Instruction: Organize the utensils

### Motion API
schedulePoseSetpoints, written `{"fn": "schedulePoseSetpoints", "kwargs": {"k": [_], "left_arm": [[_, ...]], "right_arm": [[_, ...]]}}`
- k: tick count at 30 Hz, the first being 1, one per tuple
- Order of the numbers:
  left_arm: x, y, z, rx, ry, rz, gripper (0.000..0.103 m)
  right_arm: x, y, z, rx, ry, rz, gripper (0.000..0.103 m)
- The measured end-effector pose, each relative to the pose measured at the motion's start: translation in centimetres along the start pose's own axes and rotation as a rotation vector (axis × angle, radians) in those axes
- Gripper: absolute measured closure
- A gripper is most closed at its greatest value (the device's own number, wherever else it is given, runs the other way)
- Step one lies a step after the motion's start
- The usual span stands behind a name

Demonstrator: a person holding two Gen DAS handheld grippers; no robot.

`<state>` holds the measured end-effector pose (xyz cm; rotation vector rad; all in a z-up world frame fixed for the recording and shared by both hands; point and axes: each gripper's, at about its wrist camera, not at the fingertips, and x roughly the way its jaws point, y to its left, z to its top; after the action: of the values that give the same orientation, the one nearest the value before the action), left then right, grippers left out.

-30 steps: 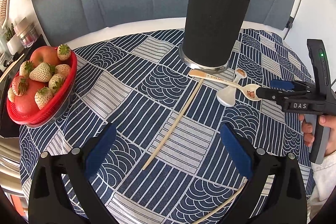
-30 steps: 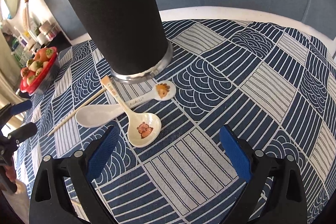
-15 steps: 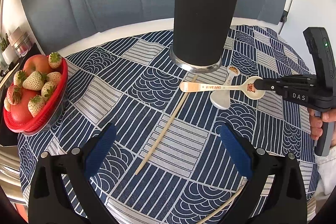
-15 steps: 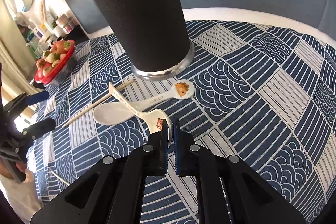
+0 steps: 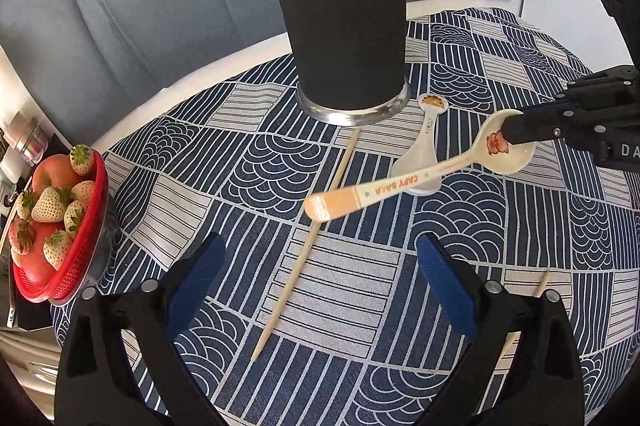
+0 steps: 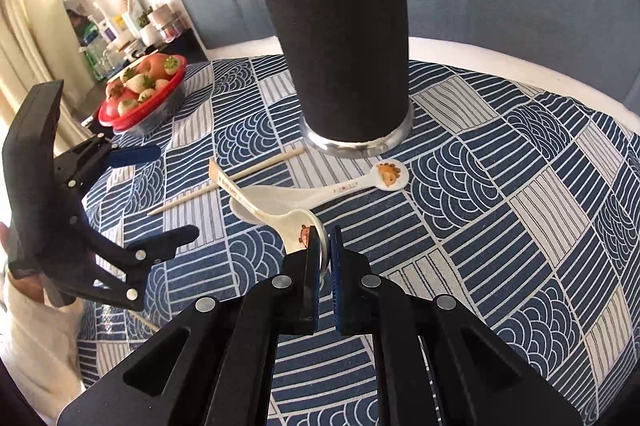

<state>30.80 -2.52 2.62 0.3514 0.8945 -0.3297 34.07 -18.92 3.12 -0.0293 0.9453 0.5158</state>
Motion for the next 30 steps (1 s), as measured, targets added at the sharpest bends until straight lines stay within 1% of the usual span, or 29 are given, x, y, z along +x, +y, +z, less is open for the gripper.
{"fn": "schedulePoseSetpoints", "kwargs": {"k": [1,3,5,6,7,8,9,10,13,25,30], "left_arm": [[0.0,0.0,0.0,0.011,0.007,-0.005,0.023],[0.0,-0.1,-0.1,0.037,0.014,-0.014,0.028],[-0.1,-0.3,-0.3,0.068,0.013,-0.017,0.036],[-0.2,-0.4,-0.3,0.075,0.013,-0.023,0.050],[0.0,-0.3,-0.3,0.070,0.030,-0.018,0.065],[0.3,-0.1,-0.3,0.062,0.061,0.001,0.076],[0.5,0.2,-0.5,0.052,0.084,-0.019,0.078],[0.5,0.4,-0.7,0.041,0.087,-0.037,0.079],[0.0,0.7,-0.9,0.012,0.078,-0.065,0.080],[-2.5,2.0,0.5,-0.012,0.041,-0.011,0.080],[-3.7,2.5,1.9,-0.019,0.017,0.011,0.080]], "right_arm": [[-0.2,0.4,0.1,-0.014,0.000,0.004,0.098],[-0.6,1.0,0.2,-0.034,-0.005,0.023,0.098],[-1.0,1.8,0.4,-0.059,-0.002,0.040,0.098],[-1.2,2.2,0.5,-0.074,0.002,0.045,0.098],[-1.5,2.6,0.7,-0.092,-0.002,0.034,0.098],[-1.8,2.9,0.8,-0.106,-0.013,0.008,0.098],[-2.1,2.9,1.0,-0.101,-0.021,0.021,0.097],[-2.4,2.8,1.2,-0.087,-0.029,0.042,0.097],[-2.7,2.8,1.6,-0.081,-0.042,0.038,0.097],[-4.3,2.9,3.8,-0.055,-0.114,0.057,0.097],[-5.5,3.2,5.1,-0.063,-0.157,0.051,0.097]]}}
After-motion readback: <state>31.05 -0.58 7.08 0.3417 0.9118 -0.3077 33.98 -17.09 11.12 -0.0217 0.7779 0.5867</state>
